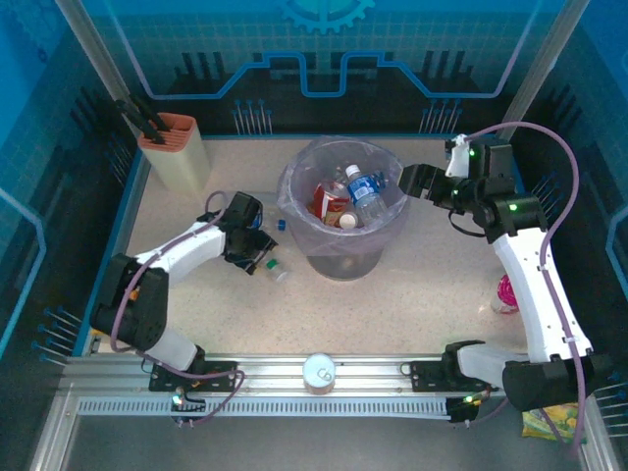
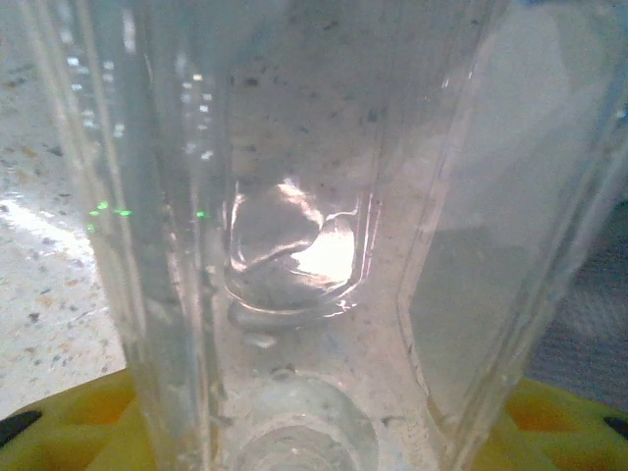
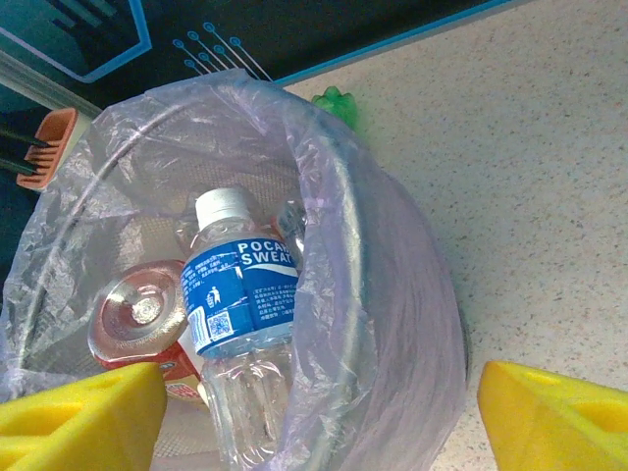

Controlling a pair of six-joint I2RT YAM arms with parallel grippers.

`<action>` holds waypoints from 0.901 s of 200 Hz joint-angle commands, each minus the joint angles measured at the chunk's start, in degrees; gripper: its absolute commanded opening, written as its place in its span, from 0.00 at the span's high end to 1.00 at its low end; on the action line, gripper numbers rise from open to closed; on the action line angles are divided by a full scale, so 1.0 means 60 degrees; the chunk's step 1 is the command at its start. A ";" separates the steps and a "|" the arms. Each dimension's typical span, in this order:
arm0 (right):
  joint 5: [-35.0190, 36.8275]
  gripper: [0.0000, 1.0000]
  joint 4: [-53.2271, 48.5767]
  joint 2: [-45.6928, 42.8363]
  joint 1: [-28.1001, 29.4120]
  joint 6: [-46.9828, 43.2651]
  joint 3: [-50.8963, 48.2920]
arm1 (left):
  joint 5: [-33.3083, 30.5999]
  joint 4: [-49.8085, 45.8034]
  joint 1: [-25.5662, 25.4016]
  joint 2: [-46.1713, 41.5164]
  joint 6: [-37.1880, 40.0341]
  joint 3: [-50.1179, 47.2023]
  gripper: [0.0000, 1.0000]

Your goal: Put the plastic bottles in the bin

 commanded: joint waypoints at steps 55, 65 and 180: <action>-0.0767 0.38 0.0881 0.0488 -0.0200 0.0543 -0.0732 | -0.1290 -0.2825 0.0988 -0.1931 0.3319 0.2815 0.47; -0.0758 0.39 0.0966 0.0512 -0.0202 0.0559 -0.0808 | -0.1344 -0.3317 0.1261 -0.1868 0.4236 0.3803 0.47; -0.1051 0.40 0.1262 0.0433 -0.0162 0.0413 -0.1133 | 0.1439 -0.6172 -0.1237 0.2434 1.1430 1.3675 0.62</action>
